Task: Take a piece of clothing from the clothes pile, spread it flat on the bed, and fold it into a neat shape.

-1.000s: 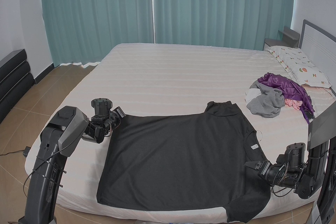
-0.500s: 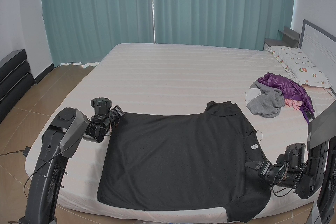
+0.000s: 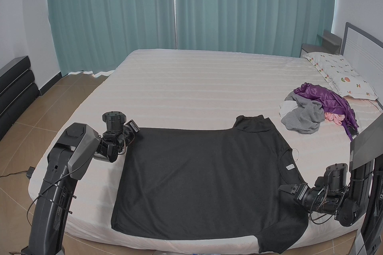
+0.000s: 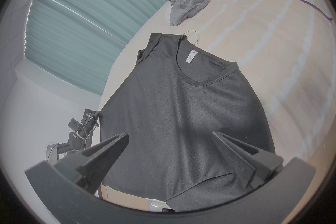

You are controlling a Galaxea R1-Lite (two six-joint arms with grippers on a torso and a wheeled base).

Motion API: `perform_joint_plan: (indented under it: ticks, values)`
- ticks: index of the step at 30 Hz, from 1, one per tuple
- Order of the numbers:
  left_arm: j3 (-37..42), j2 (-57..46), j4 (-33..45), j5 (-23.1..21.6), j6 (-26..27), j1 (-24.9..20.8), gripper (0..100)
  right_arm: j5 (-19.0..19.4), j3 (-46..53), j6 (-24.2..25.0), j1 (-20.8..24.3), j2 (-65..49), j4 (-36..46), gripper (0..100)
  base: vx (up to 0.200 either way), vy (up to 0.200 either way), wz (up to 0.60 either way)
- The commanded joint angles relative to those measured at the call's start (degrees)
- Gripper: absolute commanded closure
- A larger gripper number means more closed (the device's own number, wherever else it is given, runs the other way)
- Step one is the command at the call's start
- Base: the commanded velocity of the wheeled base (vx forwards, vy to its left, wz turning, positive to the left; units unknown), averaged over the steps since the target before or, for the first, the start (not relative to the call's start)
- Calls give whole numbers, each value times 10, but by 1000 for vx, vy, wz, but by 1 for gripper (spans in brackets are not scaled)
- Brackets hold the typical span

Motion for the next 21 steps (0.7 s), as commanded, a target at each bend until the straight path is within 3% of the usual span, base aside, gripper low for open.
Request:
perform_joint_plan:
  ticks: [1,16,17,21]
  values:
    - [-1,0,0,-1,0,0,100,0,10,1,0,2,0,0,0,0,0]
    - [-20,2,54,-1,-3,-2,100,0,10,1,0,1,0,0,0,0,0]
    - [-20,1,54,-1,-3,-2,0,0,10,1,0,1,0,0,0,0,0]
    - [-20,1,54,-1,-3,-1,0,0,10,1,0,1,0,0,0,0,0]
